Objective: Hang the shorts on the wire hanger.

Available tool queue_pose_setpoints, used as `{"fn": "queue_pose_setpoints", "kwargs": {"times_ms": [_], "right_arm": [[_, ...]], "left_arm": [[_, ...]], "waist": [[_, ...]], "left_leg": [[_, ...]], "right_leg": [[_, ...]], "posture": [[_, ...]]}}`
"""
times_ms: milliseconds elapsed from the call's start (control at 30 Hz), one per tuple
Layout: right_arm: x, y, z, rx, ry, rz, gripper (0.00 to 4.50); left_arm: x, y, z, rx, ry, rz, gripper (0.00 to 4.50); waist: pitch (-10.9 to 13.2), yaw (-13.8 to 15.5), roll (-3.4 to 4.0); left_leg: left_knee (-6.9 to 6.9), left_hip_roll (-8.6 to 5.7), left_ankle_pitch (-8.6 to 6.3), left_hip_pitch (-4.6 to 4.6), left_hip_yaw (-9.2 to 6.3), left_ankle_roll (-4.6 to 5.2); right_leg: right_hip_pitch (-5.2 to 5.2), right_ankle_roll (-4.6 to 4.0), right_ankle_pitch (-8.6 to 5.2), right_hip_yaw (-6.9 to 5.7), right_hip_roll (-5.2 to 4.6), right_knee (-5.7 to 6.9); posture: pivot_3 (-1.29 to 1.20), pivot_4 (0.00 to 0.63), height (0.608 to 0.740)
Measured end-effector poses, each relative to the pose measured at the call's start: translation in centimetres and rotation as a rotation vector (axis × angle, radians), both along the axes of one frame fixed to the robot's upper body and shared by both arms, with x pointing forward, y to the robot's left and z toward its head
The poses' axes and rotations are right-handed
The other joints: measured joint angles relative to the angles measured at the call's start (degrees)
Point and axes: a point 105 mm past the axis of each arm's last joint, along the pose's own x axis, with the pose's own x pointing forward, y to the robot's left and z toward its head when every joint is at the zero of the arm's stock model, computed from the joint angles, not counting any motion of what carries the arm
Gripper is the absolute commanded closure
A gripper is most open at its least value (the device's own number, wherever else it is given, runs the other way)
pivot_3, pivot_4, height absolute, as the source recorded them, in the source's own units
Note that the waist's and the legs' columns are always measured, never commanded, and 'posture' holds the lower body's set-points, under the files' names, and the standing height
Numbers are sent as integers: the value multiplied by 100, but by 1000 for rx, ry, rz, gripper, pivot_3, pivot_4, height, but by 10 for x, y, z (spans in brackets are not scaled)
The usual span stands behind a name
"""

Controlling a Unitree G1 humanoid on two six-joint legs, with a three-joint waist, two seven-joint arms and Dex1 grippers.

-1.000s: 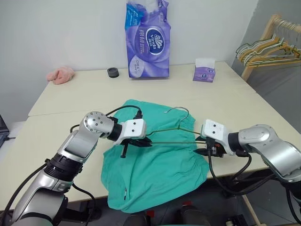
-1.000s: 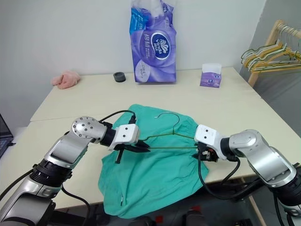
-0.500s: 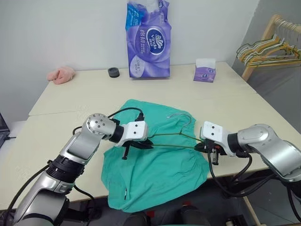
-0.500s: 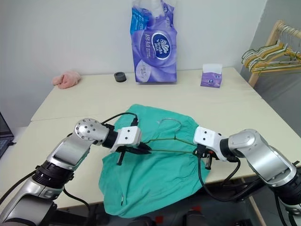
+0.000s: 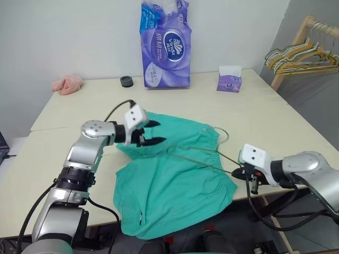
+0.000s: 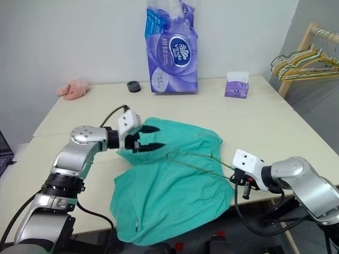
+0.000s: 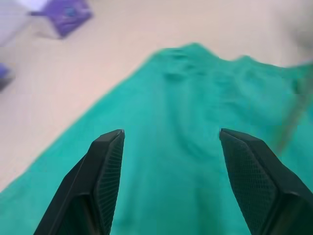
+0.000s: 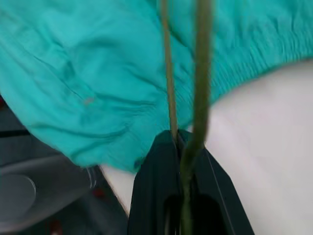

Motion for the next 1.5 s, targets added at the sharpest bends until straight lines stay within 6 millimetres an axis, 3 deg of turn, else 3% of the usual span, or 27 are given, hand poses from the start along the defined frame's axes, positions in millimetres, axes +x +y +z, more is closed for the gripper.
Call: {"fn": "queue_pose_setpoints", "kwargs": {"times_ms": [100,233,400,500,700,1033,1300,1500], "right_arm": [[-9,-21,-5,38,43,-141,4500],[-19,-49,-9,84,78,-332,4500],[-28,-72,-23,110,104,-502,4500],[-27,-80,-34,132,122,-593,4500],[-16,-87,-35,148,99,-664,4500],[-20,-59,-27,198,148,-537,4500],[-25,-49,-21,166,166,-448,4500],[-18,-47,-33,125,169,-426,4500]], "left_arm": [[-1,6,2,-87,41,28,1243],[-25,6,-21,-114,163,-45,1243],[-43,5,-23,-70,196,-146,1243],[-47,8,-25,-32,194,-169,1243],[-45,8,-26,-16,187,-173,1243],[-40,13,-28,-4,172,-134,1243],[-32,14,-20,0,133,-110,1243],[-31,15,-20,1,130,-97,1243]], "waist": [[0,8,-1],[1,-16,-2],[1,-23,-2],[2,-22,1],[3,-22,2],[4,-21,1],[4,-17,-2],[5,-22,-2]], "left_leg": [[0,0,-2,-2,-1,0],[1,1,-2,1,1,0],[-2,2,-3,3,3,0],[-1,1,-3,5,9,1],[-2,1,-3,4,10,1],[-2,1,-4,4,9,3],[-2,1,-4,4,8,4],[-2,1,-4,5,9,4]], "right_leg": [[0,1,0,0,-1,-1],[1,2,1,2,0,2],[2,26,-14,3,2,3],[2,26,-13,9,1,2],[2,25,-13,8,2,2],[2,28,-14,6,2,2],[2,30,-14,6,2,1],[2,29,-14,7,2,1]], "posture": [[-124,46,740],[-134,49,740],[-146,51,740],[-144,50,740],[-136,49,740],[-124,54,740],[-114,52,740],[-109,51,740]]}}
